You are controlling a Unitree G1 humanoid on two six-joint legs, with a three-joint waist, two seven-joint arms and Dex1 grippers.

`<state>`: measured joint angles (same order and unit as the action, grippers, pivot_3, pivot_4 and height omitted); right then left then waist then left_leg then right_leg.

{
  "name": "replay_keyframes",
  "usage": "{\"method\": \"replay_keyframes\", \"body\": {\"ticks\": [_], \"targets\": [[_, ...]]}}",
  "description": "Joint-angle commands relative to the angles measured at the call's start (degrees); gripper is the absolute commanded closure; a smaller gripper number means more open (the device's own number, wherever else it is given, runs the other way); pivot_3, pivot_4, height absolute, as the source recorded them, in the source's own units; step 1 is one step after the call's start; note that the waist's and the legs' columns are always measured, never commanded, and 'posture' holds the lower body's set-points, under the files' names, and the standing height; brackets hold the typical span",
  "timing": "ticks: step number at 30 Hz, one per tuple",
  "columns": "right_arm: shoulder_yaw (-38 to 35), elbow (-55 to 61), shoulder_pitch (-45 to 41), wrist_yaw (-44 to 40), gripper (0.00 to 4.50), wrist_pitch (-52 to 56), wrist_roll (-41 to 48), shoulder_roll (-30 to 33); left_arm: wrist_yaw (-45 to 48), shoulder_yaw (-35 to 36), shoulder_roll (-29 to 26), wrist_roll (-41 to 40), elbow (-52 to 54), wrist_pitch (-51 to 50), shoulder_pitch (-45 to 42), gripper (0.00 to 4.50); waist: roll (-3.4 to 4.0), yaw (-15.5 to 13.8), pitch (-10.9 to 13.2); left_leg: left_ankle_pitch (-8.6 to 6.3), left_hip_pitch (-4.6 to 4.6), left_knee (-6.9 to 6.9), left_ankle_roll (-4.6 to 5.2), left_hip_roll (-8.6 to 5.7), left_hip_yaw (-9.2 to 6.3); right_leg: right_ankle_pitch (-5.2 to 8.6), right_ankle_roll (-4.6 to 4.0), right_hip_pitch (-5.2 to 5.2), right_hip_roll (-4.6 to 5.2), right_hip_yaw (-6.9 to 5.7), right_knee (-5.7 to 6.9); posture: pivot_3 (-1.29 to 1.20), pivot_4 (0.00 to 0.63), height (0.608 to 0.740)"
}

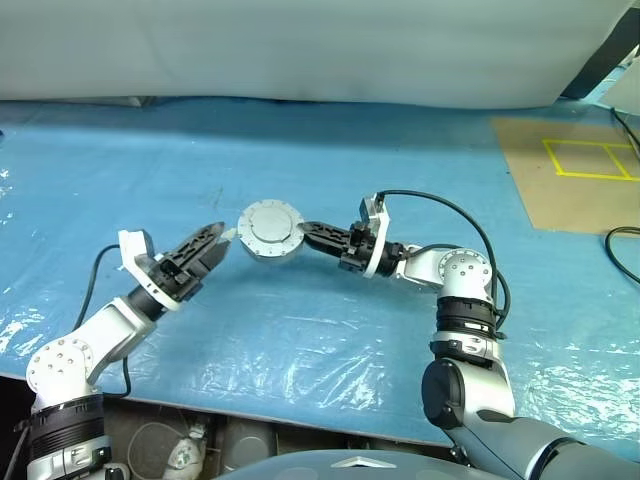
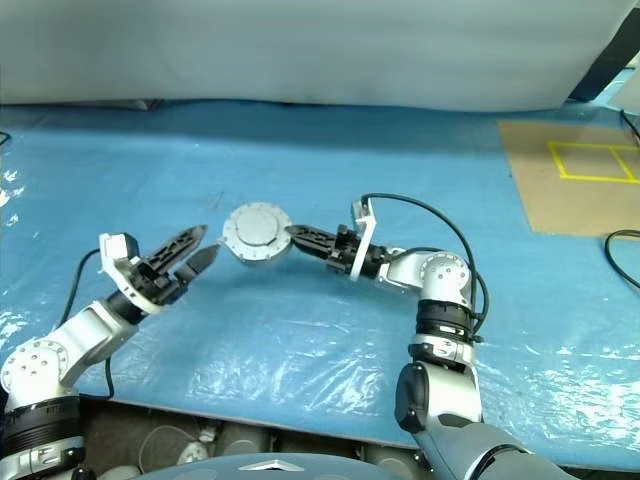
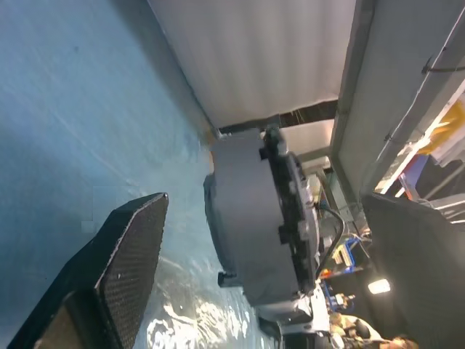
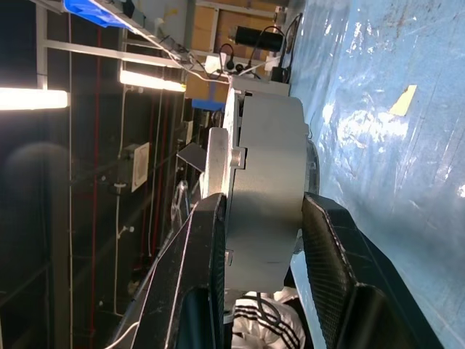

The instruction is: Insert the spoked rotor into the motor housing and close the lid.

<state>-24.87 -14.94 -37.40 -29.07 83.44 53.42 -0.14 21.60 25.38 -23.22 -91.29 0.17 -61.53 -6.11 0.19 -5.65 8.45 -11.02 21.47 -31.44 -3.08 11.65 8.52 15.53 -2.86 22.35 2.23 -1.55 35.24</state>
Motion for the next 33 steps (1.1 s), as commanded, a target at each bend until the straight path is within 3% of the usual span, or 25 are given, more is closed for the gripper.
{"method": "replay_keyframes", "body": {"ticks": [1,13,21,29,33], "targets": [[0.0,3.6,-1.7,-0.9,3.26,-0.3,3.9,-0.2,1.2,-0.6,-0.9,-2.0,-0.4,-1.4,-0.9,0.02,0.00,0.0,0.0,0.00,0.00,0.00,0.00,0.00,0.00,0.00,0.00,0.00,0.00,0.00,0.00,0.00,0.150,0.740],[3.1,5.6,-0.6,-1.1,3.26,-1.0,3.7,1.3,3.5,-4.0,0.5,-0.8,-2.9,-2.8,-6.0,0.02,-0.01,0.1,0.0,0.00,-0.05,-0.24,0.00,-0.03,-0.06,-0.03,0.06,-0.08,0.02,0.02,0.17,0.00,0.150,0.740],[3.0,5.5,-0.4,-0.7,3.26,-1.2,4.1,1.2,5.3,-8.7,3.9,5.8,-4.2,-1.6,-9.5,0.02,-0.01,0.0,0.0,0.00,-0.05,-0.41,0.00,-0.04,-0.08,-0.04,0.07,-0.11,0.06,0.03,0.30,0.00,0.150,0.740],[3.0,5.5,-0.2,-0.4,3.26,-0.7,4.1,1.1,5.2,-7.8,6.2,11.0,-5.5,2.9,-11.2,0.02,-0.02,0.1,0.0,0.00,-0.05,-0.48,0.00,-0.03,-0.09,-0.05,0.08,-0.11,0.04,0.04,0.36,0.00,0.150,0.740],[3.0,5.2,-0.2,-0.1,3.26,-0.6,4.1,1.0,5.4,-6.8,6.6,11.2,-5.4,3.6,-10.8,0.89,-0.02,0.1,0.0,0.00,-0.03,-0.53,0.00,-0.04,-0.10,-0.05,0.09,-0.12,0.06,0.04,0.36,0.00,0.150,0.740]]}}
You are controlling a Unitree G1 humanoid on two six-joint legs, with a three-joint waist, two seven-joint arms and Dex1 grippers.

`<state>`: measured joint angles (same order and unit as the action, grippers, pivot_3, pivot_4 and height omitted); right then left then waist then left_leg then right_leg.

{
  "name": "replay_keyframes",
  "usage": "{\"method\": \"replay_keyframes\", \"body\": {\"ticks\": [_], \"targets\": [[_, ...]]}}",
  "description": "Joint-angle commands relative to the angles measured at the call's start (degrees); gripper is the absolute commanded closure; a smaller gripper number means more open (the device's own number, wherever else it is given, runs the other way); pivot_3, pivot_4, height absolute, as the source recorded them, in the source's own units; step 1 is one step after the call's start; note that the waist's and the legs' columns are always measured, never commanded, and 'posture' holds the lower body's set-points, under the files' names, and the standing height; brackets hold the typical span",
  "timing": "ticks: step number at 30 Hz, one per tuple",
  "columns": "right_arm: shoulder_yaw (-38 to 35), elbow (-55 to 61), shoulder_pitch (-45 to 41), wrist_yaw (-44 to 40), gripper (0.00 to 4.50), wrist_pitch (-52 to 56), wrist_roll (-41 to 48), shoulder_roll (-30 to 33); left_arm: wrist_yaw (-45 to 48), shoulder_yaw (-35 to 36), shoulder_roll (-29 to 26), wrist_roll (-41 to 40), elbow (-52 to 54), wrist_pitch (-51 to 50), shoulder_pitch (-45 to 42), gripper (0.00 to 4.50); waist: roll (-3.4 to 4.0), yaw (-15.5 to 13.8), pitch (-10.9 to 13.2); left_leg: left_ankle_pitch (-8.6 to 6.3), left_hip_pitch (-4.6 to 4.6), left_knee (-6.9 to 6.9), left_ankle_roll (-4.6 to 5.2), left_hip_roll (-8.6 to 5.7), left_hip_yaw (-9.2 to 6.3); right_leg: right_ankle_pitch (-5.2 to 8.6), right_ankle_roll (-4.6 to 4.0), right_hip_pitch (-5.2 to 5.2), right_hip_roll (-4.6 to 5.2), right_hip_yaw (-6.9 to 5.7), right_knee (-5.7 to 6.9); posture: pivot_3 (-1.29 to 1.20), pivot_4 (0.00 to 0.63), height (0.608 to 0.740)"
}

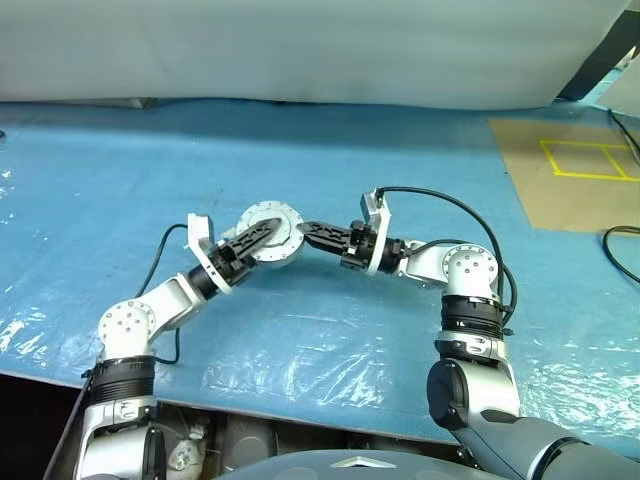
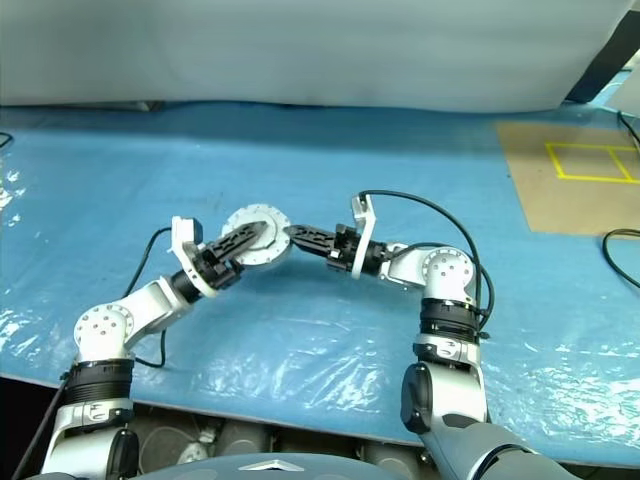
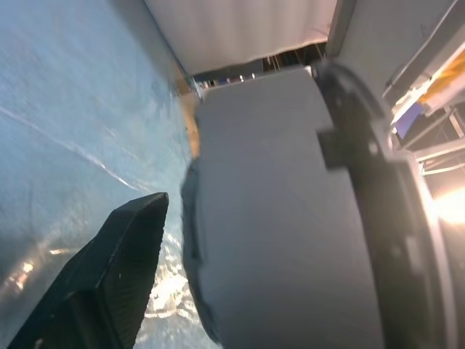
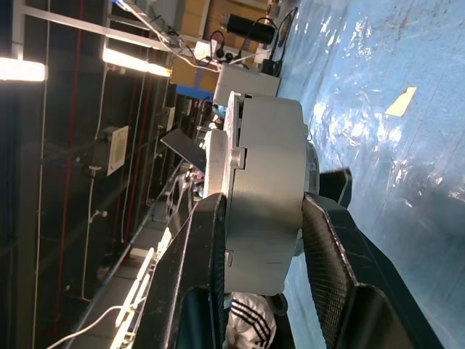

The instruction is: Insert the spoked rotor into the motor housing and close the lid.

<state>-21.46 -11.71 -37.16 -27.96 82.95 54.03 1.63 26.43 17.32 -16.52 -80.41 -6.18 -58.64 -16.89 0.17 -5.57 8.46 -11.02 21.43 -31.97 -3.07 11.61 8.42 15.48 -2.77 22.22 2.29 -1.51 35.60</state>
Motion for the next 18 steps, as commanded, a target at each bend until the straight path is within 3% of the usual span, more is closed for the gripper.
{"method": "replay_keyframes", "body": {"ticks": [1,2,5,14,15,18], "targets": [[-0.5,1.8,-0.4,-1.0,3.26,0.0,3.5,-0.9,0.3,0.8,0.0,1.3,1.6,0.8,0.2,1.21,0.00,0.0,0.0,0.00,0.00,0.00,0.00,0.00,0.00,0.00,0.00,0.00,0.00,0.00,0.00,0.00,0.150,0.740],[-0.6,1.7,-0.4,-0.8,3.26,0.0,3.5,-1.0,0.1,0.4,0.3,1.9,1.8,0.8,0.3,1.48,0.00,0.0,0.0,0.00,0.00,0.00,0.00,0.00,0.00,0.00,0.00,0.00,0.00,0.00,0.01,0.00,0.150,0.740],[-1.3,0.7,-0.6,0.4,3.26,0.3,3.5,-1.6,1.8,-0.7,0.6,2.9,3.1,0.3,1.0,1.73,0.00,0.0,0.0,0.00,0.00,-0.01,0.00,0.00,-0.01,0.00,0.00,0.00,0.00,0.00,0.01,0.00,0.150,0.740],[-1.5,3.3,0.8,4.3,3.26,-4.5,0.7,-2.6,1.3,-0.7,0.9,6.9,1.2,1.8,-0.2,1.78,-0.01,0.0,0.0,0.00,0.00,-0.07,0.00,0.01,-0.01,0.00,0.01,-0.01,0.01,0.00,0.04,0.00,0.150,0.740],[-1.5,3.3,0.9,4.7,2.60,-5.3,0.5,-2.7,1.0,-0.4,1.1,7.1,0.6,2.1,-0.5,1.78,-0.01,0.0,0.0,0.00,0.00,-0.08,0.00,0.01,-0.01,0.00,0.01,0.00,0.01,0.00,0.06,0.00,0.150,0.740],[-1.2,2.8,0.9,3.2,1.62,-3.0,2.8,-2.0,0.4,0.9,2.0,8.8,-0.9,4.8,-1.9,1.78,-0.01,0.0,0.0,0.00,0.00,-0.16,0.00,0.02,-0.01,-0.02,0.03,-0.01,0.02,0.01,0.11,0.00,0.150,0.740]]}}
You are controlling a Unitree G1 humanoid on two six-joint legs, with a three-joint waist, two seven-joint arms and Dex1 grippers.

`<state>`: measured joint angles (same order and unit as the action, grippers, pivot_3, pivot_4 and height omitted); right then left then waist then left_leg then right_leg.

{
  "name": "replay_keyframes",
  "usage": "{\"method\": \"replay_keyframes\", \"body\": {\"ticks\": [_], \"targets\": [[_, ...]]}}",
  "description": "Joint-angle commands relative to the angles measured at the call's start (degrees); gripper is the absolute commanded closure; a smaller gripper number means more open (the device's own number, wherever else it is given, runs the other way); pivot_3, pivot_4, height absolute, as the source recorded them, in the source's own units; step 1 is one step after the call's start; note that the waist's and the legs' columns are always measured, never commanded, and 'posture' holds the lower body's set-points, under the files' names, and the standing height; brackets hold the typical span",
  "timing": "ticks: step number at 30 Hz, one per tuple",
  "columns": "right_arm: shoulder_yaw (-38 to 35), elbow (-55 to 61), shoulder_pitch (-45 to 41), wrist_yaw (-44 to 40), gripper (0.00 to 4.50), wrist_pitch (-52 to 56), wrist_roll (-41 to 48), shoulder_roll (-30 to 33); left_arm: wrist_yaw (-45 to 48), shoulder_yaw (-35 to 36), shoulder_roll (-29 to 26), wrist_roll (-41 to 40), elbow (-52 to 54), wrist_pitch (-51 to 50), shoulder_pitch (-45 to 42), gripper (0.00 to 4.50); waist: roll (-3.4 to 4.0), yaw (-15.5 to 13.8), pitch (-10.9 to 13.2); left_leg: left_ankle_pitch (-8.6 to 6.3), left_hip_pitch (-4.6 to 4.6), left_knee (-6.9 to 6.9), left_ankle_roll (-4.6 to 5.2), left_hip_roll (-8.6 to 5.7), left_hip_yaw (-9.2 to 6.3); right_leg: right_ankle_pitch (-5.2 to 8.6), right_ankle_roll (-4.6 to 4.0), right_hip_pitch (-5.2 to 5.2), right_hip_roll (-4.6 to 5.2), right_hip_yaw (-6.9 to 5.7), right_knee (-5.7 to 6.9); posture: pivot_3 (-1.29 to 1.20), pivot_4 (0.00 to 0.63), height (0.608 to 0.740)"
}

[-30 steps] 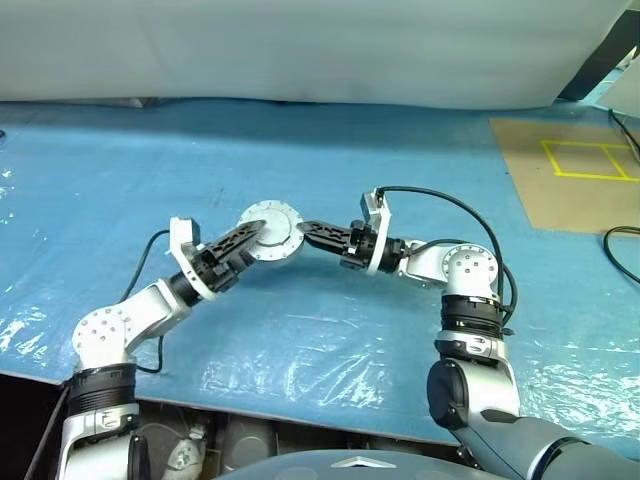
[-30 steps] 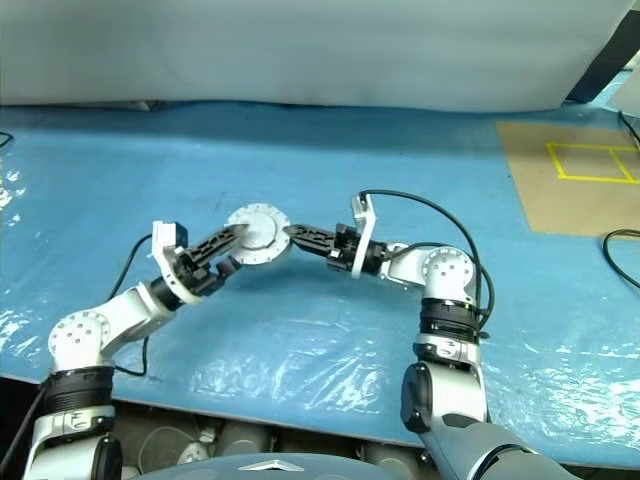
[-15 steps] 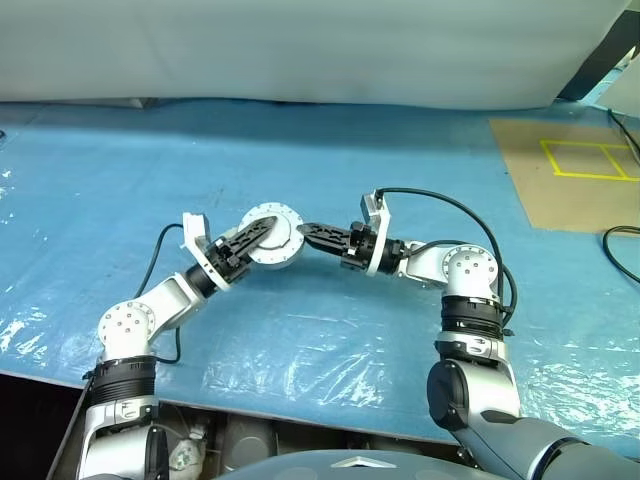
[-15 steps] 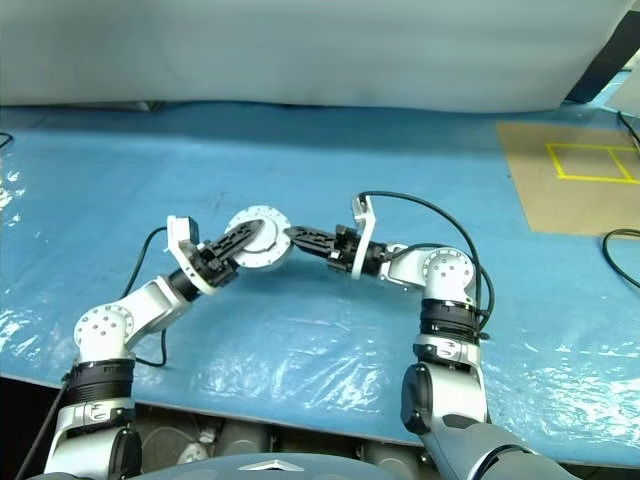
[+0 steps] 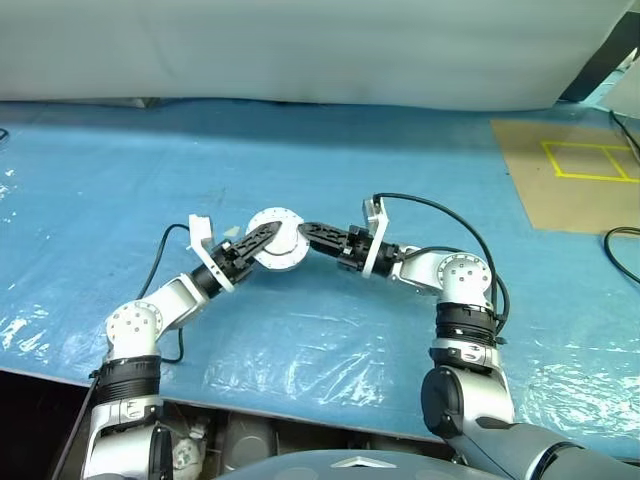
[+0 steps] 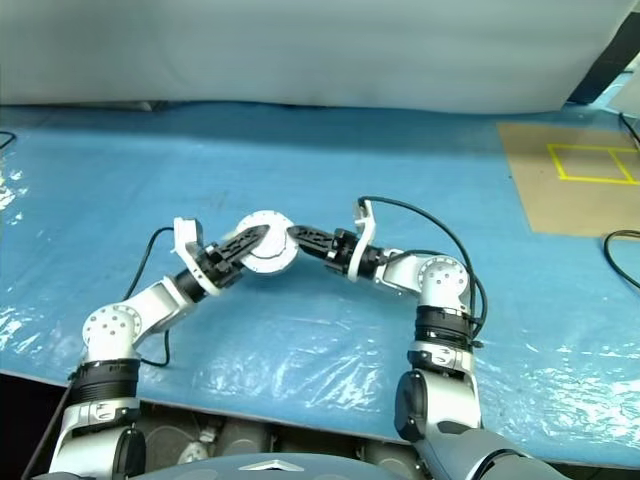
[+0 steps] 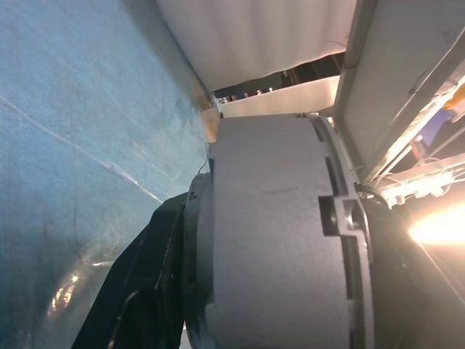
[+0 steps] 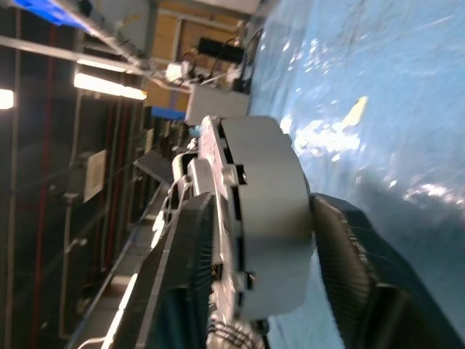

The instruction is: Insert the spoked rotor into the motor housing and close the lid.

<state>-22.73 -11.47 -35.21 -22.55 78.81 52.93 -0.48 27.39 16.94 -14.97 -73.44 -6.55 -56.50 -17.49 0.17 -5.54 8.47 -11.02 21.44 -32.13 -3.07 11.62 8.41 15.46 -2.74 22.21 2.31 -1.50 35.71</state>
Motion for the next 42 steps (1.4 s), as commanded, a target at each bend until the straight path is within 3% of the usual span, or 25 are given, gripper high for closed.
{"method": "replay_keyframes", "body": {"ticks": [1,7,15,28,29,33,42], "targets": [[0.1,2.0,-1.1,-2.7,1.35,1.9,4.6,0.3,-1.0,1.8,1.1,2.9,-1.3,4.2,-1.8,1.78,0.00,0.0,0.0,0.00,0.00,0.00,0.00,0.00,0.00,-0.01,0.02,-0.02,0.00,0.00,-0.02,0.00,0.150,0.740],[-0.2,1.4,-1.1,-2.5,1.35,1.1,5.0,0.4,-4.8,8.5,2.7,3.9,-5.6,11.8,-4.8,1.78,-0.04,0.5,0.0,0.00,-0.01,-0.01,0.00,0.00,-0.01,-0.02,0.02,-0.02,-0.01,0.01,-0.01,0.00,0.150,0.740],[1.8,0.8,-1.0,-2.9,1.35,0.1,4.5,1.5,-9.5,16.5,0.0,10.2,-11.1,24.2,-7.5,1.78,-0.28,0.4,0.2,0.00,0.07,-0.01,0.00,0.01,-0.05,-0.08,-0.03,-0.01,-0.02,-0.06,-0.16,0.00,0.150,0.740],[5.1,0.3,-1.5,-4.4,1.35,-1.6,4.0,3.2,-7.6,15.0,-1.4,22.2,-16.8,33.4,-7.3,1.78,-0.62,-0.1,0.4,0.00,0.08,-0.06,0.00,0.05,-0.06,-0.09,-0.01,-0.03,0.01,-0.10,-0.10,0.00,0.150,0.740],[5.2,0.3,-1.5,-4.4,1.30,-1.6,4.0,3.3,-7.1,14.9,-1.2,22.7,-16.9,33.9,-7.3,1.20,-0.62,-0.1,0.4,0.00,0.07,-0.06,0.00,0.05,-0.06,-0.09,-0.01,-0.03,0.01,-0.10,-0.09,0.00,0.150,0.740],[5.7,0.3,-1.4,-4.6,1.30,-1.9,4.2,3.5,-12.1,14.6,-1.9,28.5,-21.2,37.9,-9.3,0.03,-0.62,-0.1,0.4,0.00,0.03,-0.08,0.00,0.05,-0.06,-0.09,-0.01,-0.06,0.01,-0.09,-0.04,0.00,0.150,0.740],[7.7,0.1,-1.1,-5.7,1.30,-3.6,3.4,3.8,-14.1,19.1,-8.2,33.2,-29.0,46.1,-10.3,0.03,-0.62,0.3,0.4,0.00,-0.16,-0.06,0.00,0.06,-0.05,-0.10,-0.02,-0.13,-0.01,-0.04,-0.02,0.00,0.150,0.740]]}}
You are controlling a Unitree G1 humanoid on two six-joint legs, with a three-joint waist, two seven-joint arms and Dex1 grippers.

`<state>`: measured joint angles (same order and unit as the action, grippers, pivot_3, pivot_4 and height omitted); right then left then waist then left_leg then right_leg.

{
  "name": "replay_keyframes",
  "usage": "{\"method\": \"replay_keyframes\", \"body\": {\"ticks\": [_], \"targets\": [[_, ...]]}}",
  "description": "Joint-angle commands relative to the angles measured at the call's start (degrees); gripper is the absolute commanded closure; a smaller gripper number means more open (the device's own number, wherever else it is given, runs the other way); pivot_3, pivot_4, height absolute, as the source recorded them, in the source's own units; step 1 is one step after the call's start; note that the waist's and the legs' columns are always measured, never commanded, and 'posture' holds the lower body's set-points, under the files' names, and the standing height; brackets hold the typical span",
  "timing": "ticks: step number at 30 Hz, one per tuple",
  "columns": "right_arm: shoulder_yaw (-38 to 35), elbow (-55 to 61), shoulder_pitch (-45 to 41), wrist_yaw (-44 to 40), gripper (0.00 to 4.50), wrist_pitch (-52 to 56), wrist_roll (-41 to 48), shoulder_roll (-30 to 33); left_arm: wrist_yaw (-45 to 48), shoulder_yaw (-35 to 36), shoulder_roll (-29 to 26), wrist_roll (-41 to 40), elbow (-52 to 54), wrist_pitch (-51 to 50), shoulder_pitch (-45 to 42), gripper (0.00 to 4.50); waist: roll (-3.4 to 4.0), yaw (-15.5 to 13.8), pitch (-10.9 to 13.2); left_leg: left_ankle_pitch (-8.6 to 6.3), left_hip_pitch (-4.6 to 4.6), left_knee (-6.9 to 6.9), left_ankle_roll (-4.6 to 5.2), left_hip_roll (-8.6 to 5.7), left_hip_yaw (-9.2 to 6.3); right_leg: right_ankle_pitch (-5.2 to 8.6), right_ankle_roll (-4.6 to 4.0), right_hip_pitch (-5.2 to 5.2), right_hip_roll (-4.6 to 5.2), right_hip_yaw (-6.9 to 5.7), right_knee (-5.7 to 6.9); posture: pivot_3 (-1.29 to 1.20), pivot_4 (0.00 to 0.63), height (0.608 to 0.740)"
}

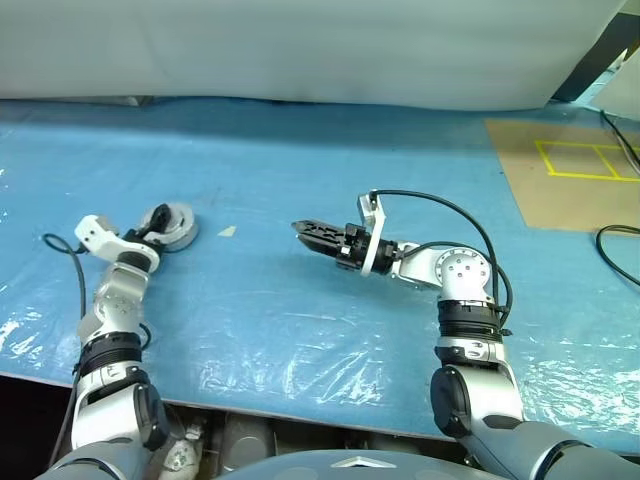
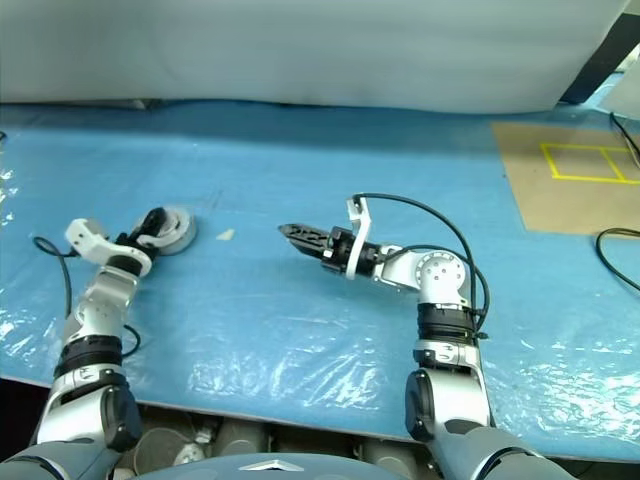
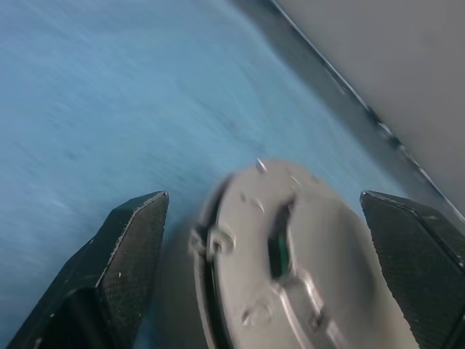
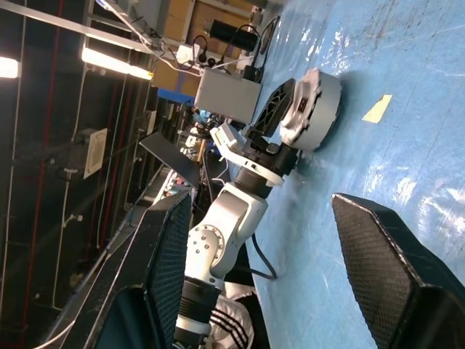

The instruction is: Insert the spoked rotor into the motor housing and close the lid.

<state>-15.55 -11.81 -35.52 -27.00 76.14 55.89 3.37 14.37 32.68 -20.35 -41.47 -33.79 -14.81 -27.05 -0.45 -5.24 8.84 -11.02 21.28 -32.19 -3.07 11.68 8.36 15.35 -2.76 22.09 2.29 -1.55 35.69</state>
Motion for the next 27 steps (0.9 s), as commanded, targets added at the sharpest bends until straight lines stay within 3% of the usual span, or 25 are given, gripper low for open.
{"method": "replay_keyframes", "body": {"ticks": [1,6,8,12,15,18,23,27], "targets": [[0.6,0.4,-0.8,-1.4,1.30,-1.1,0.4,0.0,-1.0,4.0,-3.7,1.6,-2.4,5.8,-0.7,0.03,0.00,-0.1,0.0,0.00,0.01,0.00,0.00,-0.01,0.00,0.00,0.00,0.00,0.01,0.00,0.00,0.00,0.150,0.740],[1.4,0.1,-1.0,-2.1,1.30,-1.9,0.1,0.3,0.1,4.8,-5.8,4.0,-4.1,12.2,-0.6,0.03,-0.01,-0.5,0.0,0.00,0.03,0.00,0.00,0.00,-0.01,0.00,0.00,-0.03,0.05,-0.02,-0.03,0.00,0.150,0.740],[2.0,0.7,-0.9,-2.3,1.30,-2.7,-0.6,0.9,3.2,4.0,-5.2,2.6,0.4,10.5,0.3,0.03,-0.01,-0.6,0.0,0.00,0.04,-0.01,0.00,0.05,0.00,0.00,0.01,-0.04,0.10,-0.02,-0.02,0.00,0.150,0.740],[4.6,6.9,0.4,-4.1,1.30,-10.2,-4.8,4.1,9.2,-0.7,-3.0,-3.4,17.5,1.4,3.4,0.03,-0.14,-0.6,0.1,0.00,0.08,-0.02,0.00,0.09,0.00,-0.01,0.02,-0.04,0.21,-0.07,-0.01,0.00,0.150,0.740],[6.6,11.9,2.5,-5.5,1.30,-19.7,-10.7,7.9,11.4,-8.8,-0.9,-8.2,33.0,-8.0,5.4,0.03,-0.15,-0.8,0.1,0.00,0.14,-0.03,0.00,0.07,0.00,-0.01,0.02,-0.01,0.25,-0.08,-0.01,0.00,0.150,0.740],[8.9,12.5,3.5,-5.0,1.30,-26.8,-16.9,10.6,14.8,-16.6,-0.9,-9.8,41.1,-14.7,6.4,0.03,-0.16,-0.6,0.1,0.00,0.15,-0.02,0.00,0.03,0.04,-0.01,0.02,-0.01,0.29,-0.06,-0.01,0.00,0.150,0.740],[10.4,9.7,3.3,-1.3,1.30,-34.0,-24.3,11.3,22.1,-26.1,-2.8,-2.9,39.4,-15.6,7.4,0.03,-0.08,1.4,0.1,0.00,-0.08,0.03,0.00,0.02,0.13,-0.03,-0.04,0.03,-0.03,0.09,0.03,0.00,0.150,0.740],[16.4,10.9,6.2,4.0,1.30,-44.4,-37.6,13.7,26.3,-31.0,-3.0,6.0,32.8,-8.6,6.9,0.03,-0.06,1.3,0.1,0.00,-0.06,0.05,0.01,0.00,0.13,-0.03,-0.04,0.03,-0.05,0.13,-0.03,0.00,0.150,0.740]]}}
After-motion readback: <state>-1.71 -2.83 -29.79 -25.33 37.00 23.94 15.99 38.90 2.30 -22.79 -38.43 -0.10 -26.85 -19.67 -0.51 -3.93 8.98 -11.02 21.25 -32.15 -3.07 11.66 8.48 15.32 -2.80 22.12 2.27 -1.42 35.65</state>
